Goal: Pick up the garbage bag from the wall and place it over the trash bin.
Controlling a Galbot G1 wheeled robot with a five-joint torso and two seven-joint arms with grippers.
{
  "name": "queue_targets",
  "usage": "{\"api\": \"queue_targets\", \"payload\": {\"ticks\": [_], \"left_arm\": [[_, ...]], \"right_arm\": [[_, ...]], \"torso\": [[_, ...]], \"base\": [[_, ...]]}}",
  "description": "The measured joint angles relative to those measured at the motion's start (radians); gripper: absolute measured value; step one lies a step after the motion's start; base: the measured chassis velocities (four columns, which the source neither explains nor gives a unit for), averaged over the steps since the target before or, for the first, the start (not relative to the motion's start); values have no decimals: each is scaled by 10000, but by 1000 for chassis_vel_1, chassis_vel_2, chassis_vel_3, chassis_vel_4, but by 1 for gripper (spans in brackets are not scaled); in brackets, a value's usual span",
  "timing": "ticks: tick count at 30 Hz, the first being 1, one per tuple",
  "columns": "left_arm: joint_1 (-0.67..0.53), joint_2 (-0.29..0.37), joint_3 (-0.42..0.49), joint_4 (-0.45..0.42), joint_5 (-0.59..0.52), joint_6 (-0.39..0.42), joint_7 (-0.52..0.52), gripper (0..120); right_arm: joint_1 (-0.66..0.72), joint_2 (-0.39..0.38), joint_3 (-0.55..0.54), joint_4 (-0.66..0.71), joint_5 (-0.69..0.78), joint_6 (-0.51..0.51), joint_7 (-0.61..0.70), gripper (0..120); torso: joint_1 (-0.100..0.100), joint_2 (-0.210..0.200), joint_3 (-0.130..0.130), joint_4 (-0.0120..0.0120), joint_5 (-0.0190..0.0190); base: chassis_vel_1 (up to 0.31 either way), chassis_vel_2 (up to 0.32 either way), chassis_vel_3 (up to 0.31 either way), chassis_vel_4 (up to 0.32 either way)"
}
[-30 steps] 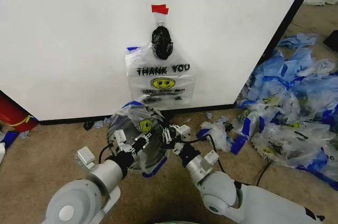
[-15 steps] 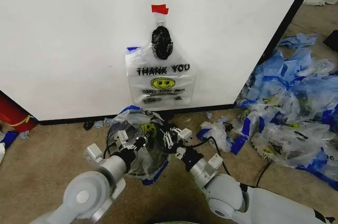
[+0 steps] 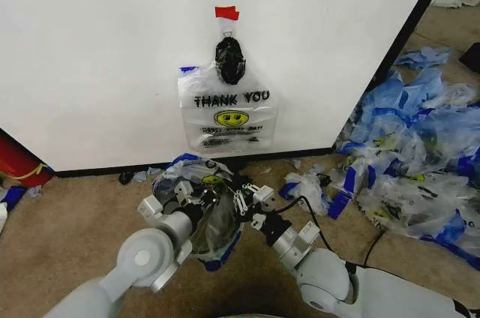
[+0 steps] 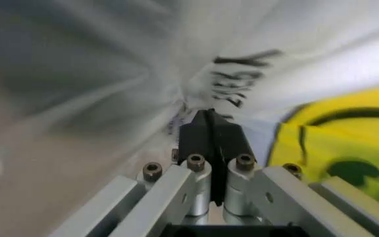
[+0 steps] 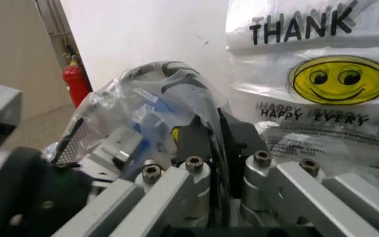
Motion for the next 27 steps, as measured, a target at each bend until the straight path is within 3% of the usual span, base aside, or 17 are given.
{"api": "queue_targets", "payload": {"ticks": [27], "left_arm": [[-1155,-1305,1228,1512,273,-135,-291,0]], "right_arm": [[-653,-201,578,102,-155,132,-140,0]], "torso": [[0,0,-1,1,0]], "base": [[0,0,0,0]]}}
